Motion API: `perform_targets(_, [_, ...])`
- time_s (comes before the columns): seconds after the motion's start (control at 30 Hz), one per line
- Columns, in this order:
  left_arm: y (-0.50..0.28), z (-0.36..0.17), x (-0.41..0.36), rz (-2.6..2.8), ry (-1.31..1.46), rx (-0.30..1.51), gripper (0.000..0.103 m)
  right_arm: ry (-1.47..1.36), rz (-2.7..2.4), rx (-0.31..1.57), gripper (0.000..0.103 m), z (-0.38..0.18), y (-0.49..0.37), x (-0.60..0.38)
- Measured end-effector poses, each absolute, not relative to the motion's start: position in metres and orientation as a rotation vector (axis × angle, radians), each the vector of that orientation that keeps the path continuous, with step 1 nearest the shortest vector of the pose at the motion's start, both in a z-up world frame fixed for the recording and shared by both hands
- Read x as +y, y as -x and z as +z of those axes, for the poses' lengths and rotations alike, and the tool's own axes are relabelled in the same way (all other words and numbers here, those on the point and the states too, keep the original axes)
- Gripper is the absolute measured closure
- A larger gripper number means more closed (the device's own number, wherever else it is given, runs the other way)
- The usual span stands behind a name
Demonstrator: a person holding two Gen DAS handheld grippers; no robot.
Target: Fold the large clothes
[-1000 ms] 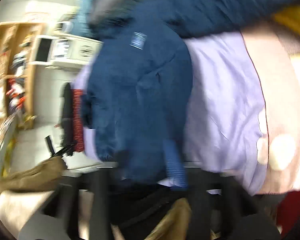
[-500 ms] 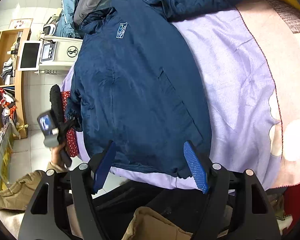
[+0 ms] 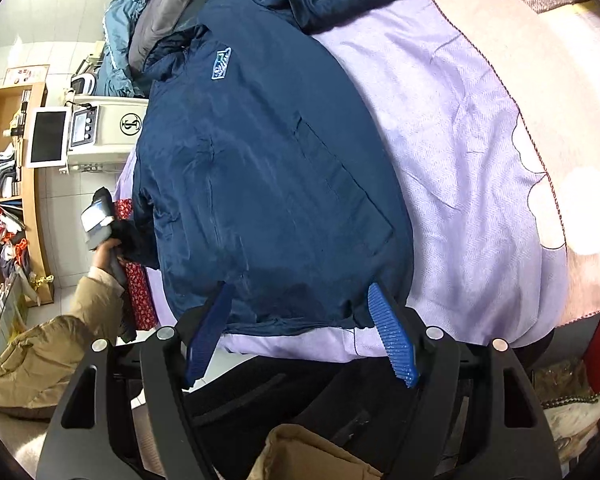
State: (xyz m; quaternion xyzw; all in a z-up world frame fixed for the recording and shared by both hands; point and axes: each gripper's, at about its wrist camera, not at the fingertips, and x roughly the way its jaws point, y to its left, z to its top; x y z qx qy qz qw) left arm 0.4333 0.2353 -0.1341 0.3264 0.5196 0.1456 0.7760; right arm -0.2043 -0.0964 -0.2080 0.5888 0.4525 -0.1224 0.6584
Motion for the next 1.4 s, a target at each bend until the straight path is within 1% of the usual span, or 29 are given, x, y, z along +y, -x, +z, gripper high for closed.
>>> perform_targets(0.07, [-0.463,-0.104,0.257,0.311,-0.661,1.100,0.088,-1.328,-0.274,1.025,0.032,-0.207,0.201,-0.096])
perform_targets(0.23, [-0.454,-0.059,0.256,0.174,-0.730,0.957,0.087,-1.323,-0.256,1.049,0.032,-0.211,0.181,-0.091])
perform_targets(0.3, [-0.462,-0.042,0.273,0.192,-0.657,0.940,0.087,-1.305,-0.235,1.059,0.032,-0.209,0.172,-0.089])
perform_targets(0.4, [-0.473,0.005,0.306,0.200,-0.511,0.896,0.087,-1.266,-0.215,1.085,0.032,-0.204,0.159,-0.087])
perform_targets(0.53, [-0.493,0.064,0.318,0.220,-0.545,0.763,0.087,-1.242,-0.208,1.108,0.032,-0.204,0.148,-0.094])
perform_targets(0.6, [-0.517,0.089,0.329,0.246,-0.500,0.752,0.087,-1.231,-0.207,1.112,0.032,-0.202,0.141,-0.099])
perform_targets(0.67, [-0.542,0.092,0.332,0.274,-0.508,0.782,0.088,-1.220,-0.198,1.110,0.032,-0.199,0.132,-0.103])
perform_targets(0.73, [-0.563,0.072,0.326,0.273,-0.598,0.820,0.087,-1.203,-0.188,1.115,0.032,-0.199,0.124,-0.103])
perform_targets(0.77, [-0.569,0.060,0.325,0.266,-0.626,0.856,0.082,-1.197,-0.189,1.121,0.032,-0.201,0.119,-0.103])
perform_targets(0.83, [-0.574,0.034,0.325,0.265,-0.615,0.926,0.068,-1.200,-0.191,1.129,0.032,-0.206,0.113,-0.101])
perform_targets(0.9, [-0.567,0.019,0.326,0.260,-0.550,0.938,0.033,-1.207,-0.196,1.141,0.032,-0.214,0.107,-0.097])
perform_targets(0.93, [-0.560,0.015,0.325,0.222,-0.491,0.941,0.026,-1.201,-0.200,1.151,0.032,-0.217,0.104,-0.096])
perform_targets(0.97, [-0.553,0.012,0.325,0.182,-0.448,0.945,0.014,-1.184,-0.208,1.169,0.032,-0.220,0.102,-0.094])
perform_targets(1.1, [-0.519,0.013,0.322,0.054,-0.386,0.924,0.006,-1.145,-0.257,1.197,0.032,-0.231,0.106,-0.097])
perform_targets(1.23, [-0.491,0.027,0.330,-0.039,-0.365,0.887,0.006,-1.212,-0.304,1.178,0.032,-0.245,0.122,-0.117])
perform_targets(1.3, [-0.479,0.042,0.347,-0.110,-0.219,0.905,0.006,-1.225,-0.304,1.179,0.032,-0.250,0.123,-0.123])
perform_targets(1.4, [-0.442,0.052,0.379,-0.306,0.158,0.955,0.006,-1.203,-0.282,1.217,0.032,-0.262,0.121,-0.126])
